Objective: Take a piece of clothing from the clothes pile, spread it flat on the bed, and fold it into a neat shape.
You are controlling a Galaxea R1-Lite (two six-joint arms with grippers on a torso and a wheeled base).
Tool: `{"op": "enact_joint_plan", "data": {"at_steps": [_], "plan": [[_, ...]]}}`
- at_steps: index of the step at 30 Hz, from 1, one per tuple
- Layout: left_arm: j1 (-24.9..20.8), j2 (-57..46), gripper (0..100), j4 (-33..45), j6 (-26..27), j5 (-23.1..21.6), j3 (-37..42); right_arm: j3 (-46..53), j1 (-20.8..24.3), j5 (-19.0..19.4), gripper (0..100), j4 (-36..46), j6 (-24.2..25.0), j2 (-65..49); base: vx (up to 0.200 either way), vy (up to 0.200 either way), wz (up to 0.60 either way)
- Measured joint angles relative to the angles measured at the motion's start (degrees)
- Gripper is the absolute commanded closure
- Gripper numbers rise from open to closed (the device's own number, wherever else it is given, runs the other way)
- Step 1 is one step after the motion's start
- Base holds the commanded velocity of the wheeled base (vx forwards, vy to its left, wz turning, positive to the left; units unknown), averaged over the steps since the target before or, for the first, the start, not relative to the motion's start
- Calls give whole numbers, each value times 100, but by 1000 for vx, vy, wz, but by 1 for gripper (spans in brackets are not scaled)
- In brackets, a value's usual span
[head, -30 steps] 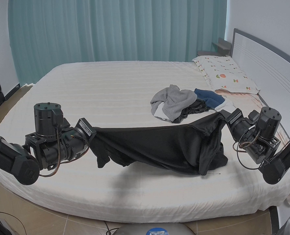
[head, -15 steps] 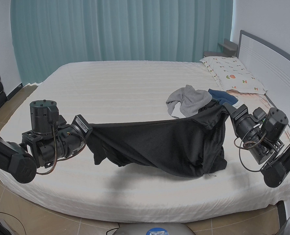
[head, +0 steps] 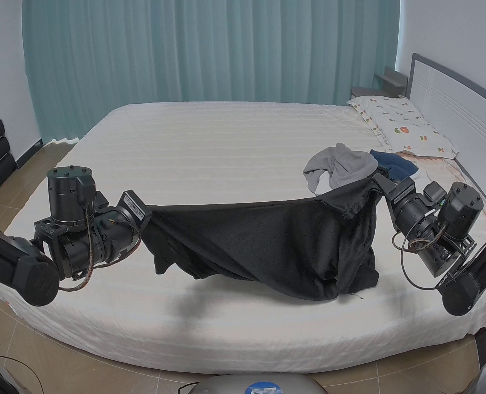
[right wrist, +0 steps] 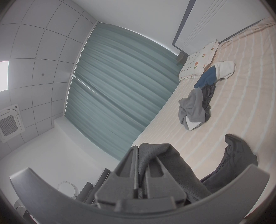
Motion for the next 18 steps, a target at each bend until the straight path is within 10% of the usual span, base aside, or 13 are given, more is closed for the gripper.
{"op": "enact_joint_plan", "data": {"at_steps": [12,18], "plan": [[22,0,100,4,6,-11,0,6,0,4,100,4,-6,16,0,200,0],[13,27,100,4,0,-44,15,56,0,63,100,12,-9,33,0,0,0]]}}
